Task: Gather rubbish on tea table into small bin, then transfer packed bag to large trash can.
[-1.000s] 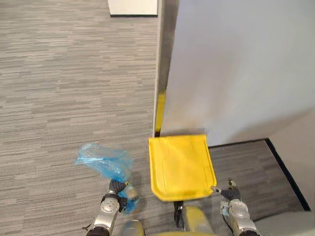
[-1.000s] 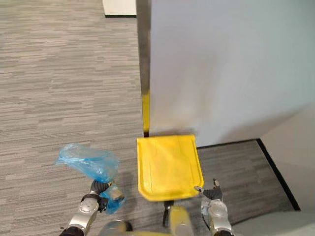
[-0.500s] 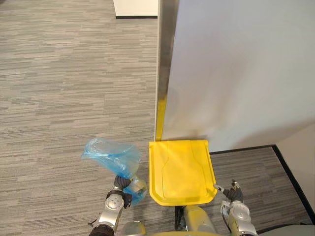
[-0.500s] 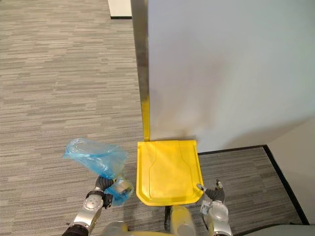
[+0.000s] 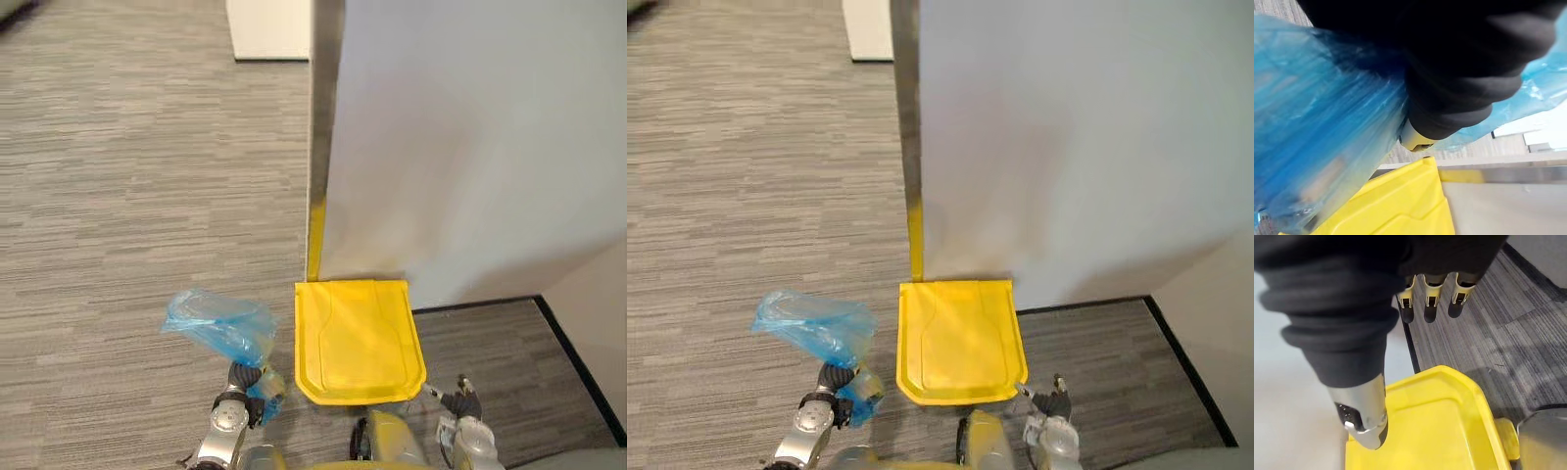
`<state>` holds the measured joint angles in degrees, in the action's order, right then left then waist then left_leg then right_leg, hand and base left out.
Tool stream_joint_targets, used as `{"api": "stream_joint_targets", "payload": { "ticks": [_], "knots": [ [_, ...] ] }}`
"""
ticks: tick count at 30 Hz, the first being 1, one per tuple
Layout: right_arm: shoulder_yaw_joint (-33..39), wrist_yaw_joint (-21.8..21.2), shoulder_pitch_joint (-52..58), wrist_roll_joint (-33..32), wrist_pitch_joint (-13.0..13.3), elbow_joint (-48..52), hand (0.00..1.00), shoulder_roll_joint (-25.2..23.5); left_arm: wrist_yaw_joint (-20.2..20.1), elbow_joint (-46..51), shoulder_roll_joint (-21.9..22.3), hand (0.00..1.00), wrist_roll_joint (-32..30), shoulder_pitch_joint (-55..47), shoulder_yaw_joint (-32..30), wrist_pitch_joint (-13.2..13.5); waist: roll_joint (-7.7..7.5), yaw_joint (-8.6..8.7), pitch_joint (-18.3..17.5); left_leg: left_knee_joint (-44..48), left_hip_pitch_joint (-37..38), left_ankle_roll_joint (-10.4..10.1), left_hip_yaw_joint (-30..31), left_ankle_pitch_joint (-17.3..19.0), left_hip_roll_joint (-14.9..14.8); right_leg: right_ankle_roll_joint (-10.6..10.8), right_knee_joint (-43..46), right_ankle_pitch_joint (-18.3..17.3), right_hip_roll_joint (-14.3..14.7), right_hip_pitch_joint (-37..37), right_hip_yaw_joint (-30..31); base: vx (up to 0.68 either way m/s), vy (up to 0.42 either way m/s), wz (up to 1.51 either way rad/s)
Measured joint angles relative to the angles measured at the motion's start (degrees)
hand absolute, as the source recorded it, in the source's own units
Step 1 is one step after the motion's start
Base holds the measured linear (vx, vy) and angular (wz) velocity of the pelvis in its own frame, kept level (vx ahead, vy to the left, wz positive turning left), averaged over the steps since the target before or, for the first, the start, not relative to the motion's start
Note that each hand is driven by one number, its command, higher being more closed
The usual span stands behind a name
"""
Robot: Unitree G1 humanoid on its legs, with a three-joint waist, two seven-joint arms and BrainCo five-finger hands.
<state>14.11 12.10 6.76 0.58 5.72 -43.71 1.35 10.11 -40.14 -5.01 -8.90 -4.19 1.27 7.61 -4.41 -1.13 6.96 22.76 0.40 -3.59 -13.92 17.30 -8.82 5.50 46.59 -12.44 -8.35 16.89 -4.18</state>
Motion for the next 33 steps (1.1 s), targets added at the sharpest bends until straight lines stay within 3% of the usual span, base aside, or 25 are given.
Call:
{"api": "stream_joint_targets", "payload": {
  "ticks": [1, 2, 3, 4, 5, 6, 7, 10, 11, 12, 13, 16, 17, 18, 20, 23, 28, 33],
  "knots": [
    [-0.5, -0.01, -0.1, 0.03, 0.06, -0.12, 0.0, 0.4, -0.01, -0.14, 0.31, 1.0, 0.46, -0.1, -1.25, -0.51, -0.33, -0.12, -0.81, -0.38, -0.87, -0.99, 0.12, -0.88, -0.18, 0.08, -3.47, -0.13, 1.21, -0.32, -0.86, -0.07, -0.126, 0.09],
    [-0.58, -0.01, -0.23, 0.03, 0.14, -0.18, 0.0, 0.62, 0.0, -0.21, 0.93, 1.0, 0.51, -0.36, -1.79, -0.68, 0.65, -0.92, -1.69, -2.22, -1.28, -1.05, -0.01, -2.3, -0.78, 0.13, -8.31, -0.37, 2.75, -1.65, -0.39, -0.08, -0.187, -0.15],
    [-1.09, 0.07, -1.09, 0.03, 0.42, -0.23, 0.0, 1.03, -0.02, 0.36, 2.01, 1.0, 0.55, -0.69, -1.86, -0.41, 0.94, -2.41, -2.81, -4.86, -2.6, -1.95, -0.86, -4.82, -1.83, -0.54, -12.04, -2.06, 3.91, -2.81, 1.59, -0.08, -0.224, -0.12],
    [-1.24, 0.07, -2.16, 0.03, 0.47, -1.18, 0.0, 1.4, 0.01, 0.19, 1.83, 1.0, 0.67, 0.66, -1.68, -0.34, 0.11, -2.8, -2.91, -4.65, -4.58, -2.44, -0.39, -6.1, -0.47, -2.55, -16.63, -3.88, 4.04, -3.67, 3.59, -0.08, -0.239, -0.08],
    [-1.27, 0.07, -3.14, 0.02, 0.45, -2.57, 0.0, 1.97, -0.02, -0.01, 2.26, 1.0, 1.05, 0.81, -1.6, -0.47, 0.91, -2.89, -2.68, -4.58, -5.7, -2.56, -0.29, -6.75, -0.98, -3.35, -18.62, -3.19, 4.68, -3.55, 3.44, -0.13, -0.164, 0.12],
    [-1.26, 0.12, -4.88, -0.01, 0.48, -3.95, 0.0, 2.8, -0.1, -0.04, 2.85, 1.0, 1.54, 0.58, -1.28, -0.45, 3.26, -2.71, -2.38, -5.0, -7.65, -2.43, 0.67, -8.73, -2.23, -4.0, -23.05, 0.07, 6.11, -4.17, 2.29, -0.2, -0.141, 0.13],
    [-1.24, 0.18, -5.49, -0.03, 0.44, -4.84, 0.0, 3.25, -0.08, -0.16, 2.78, 1.0, 1.7, 0.71, -0.94, -0.45, 4.1, -2.73, -1.71, -6.34, -8.27, -2.78, 1.58, -11.4, -2.25, -4.46, -25.9, 2.3, 6.42, -4.61, 1.65, -0.19, -0.123, 0.24],
    [-1.25, 0.25, -5.14, -0.05, 0.28, -5.77, 0.0, 3.52, -0.04, -0.25, 2.46, 1.0, 2.68, 0.5, -0.8, -0.47, 4.57, -2.53, -1.25, -9.68, -9.06, -6.02, 5.77, -15.15, -2.26, -5.93, -29.01, 5.04, 6.42, -4.83, -1.22, -0.19, -0.104, 0.35],
    [-1.2, 0.28, -5.09, -0.04, 0.28, -5.77, 0.0, 3.53, -0.05, -0.25, 2.47, 1.0, 2.76, 0.4, -0.78, -0.47, 4.2, -2.46, -1.01, -9.02, -9.52, -5.91, 6.12, -15.0, -2.36, -6.22, -29.49, 5.63, 6.38, -4.87, -1.71, -0.19, -0.056, 0.34],
    [-1.22, 0.32, -5.16, -0.05, 0.25, -5.58, 0.0, 3.4, -0.09, -0.2, 2.6, 1.0, 2.77, 0.37, -0.72, -0.52, 4.38, -2.44, -0.67, -5.86, -9.87, -4.11, 5.57, -13.64, -2.86, -6.36, -29.93, 6.46, 6.27, -5.3, -2.19, -0.18, -0.01, 0.23],
    [-1.21, 0.38, -4.86, -0.06, 0.25, -4.97, 0.0, 3.32, -0.11, -0.2, 2.68, 1.0, 2.76, 0.14, -0.69, -0.54, 3.56, -2.2, -0.07, -2.36, -9.86, -2.85, 5.23, -11.27, -3.12, -6.59, -30.32, 7.21, 6.02, -5.62, -2.98, -0.24, 0.037, 0.24],
    [-1.21, 0.34, -4.6, -0.06, 0.3, -4.59, 0.0, 2.88, -0.13, -0.13, 2.55, 1.0, 2.76, -0.46, -0.67, -0.53, 2.87, -0.87, 0.16, 4.56, -9.06, -2.08, 4.23, -6.84, -3.1, -6.12, -31.82, 8.31, 4.77, -5.81, -4.31, -0.24, 0.132, 0.3],
    [-1.16, 0.34, -4.01, -0.07, 0.36, -4.41, 0.0, 2.82, -0.13, -0.13, 2.58, 1.0, 2.76, -0.86, -0.61, -0.52, 3.73, -0.37, -0.31, 3.76, -6.97, -1.84, 2.95, -4.85, -3.08, -4.94, -33.36, 9.51, 4.56, -5.75, -4.51, -0.25, 0.246, 0.13],
    [-1.05, 0.2, -4.15, -0.12, 0.42, -4.65, 0.0, 3.45, -0.13, -0.19, 2.46, 1.0, 2.74, -1.26, -0.49, -0.5, 4.83, 0.21, -0.44, -3.83, -4.69, -2.11, 2.76, -1.81, -2.79, -3.24, -35.3, 11.25, 5.24, -5.75, -5.01, -0.18, 0.208, 0.03],
    [-0.93, 0.03, -3.41, -0.14, 0.12, -5.53, 0.0, 1.06, -0.13, -1.31, 0.29, 1.0, 2.68, -1.54, 0.55, -0.88, 2.7, 0.21, -0.57, -8.93, -3.74, -2.01, 0.93, -4.87, 0.48, -1.92, -39.41, 13.56, 3.27, -6.19, -3.56, -0.11, 0.187, -0.01],
    [-0.84, 0.1, -2.32, -0.54, 0.07, -7.13, 0.0, 2.06, -0.07, -1.86, -0.08, 1.0, 2.64, -1.34, 0.83, -0.84, 2.9, 0.57, -0.5, -10.89, -3.51, -0.82, 0.99, -6.42, 3.71, -0.86, -43.61, 17.37, 1.09, -8.06, -1.96, -0.07, 0.186, 0.14],
    [-0.87, 0.07, -3.4, -0.55, 0.09, -8.99, 0.0, 2.24, 0.06, -4.87, -2.15, 1.0, 2.49, -1.15, 0.75, -0.77, 4.13, 0.36, -0.24, -10.85, -1.99, -0.18, 0.18, -6.44, 4.06, -0.66, -46.1, 19.15, 1.76, -9.58, -0.33, 0.05, 0.049, -0.08],
    [-0.91, 0.09, -4.84, -0.47, 0.25, -8.82, 0.0, 3.07, 0.07, -5.36, -2.27, 1.0, 2.06, -0.38, 0.46, -0.74, 3.95, 0.38, 0.13, -10.68, -0.56, -0.2, -0.51, -6.34, 3.09, -1.18, -44.87, 19.06, 3.04, -9.49, 1.02, 0.07, -0.025, -0.2]
  ]
}}
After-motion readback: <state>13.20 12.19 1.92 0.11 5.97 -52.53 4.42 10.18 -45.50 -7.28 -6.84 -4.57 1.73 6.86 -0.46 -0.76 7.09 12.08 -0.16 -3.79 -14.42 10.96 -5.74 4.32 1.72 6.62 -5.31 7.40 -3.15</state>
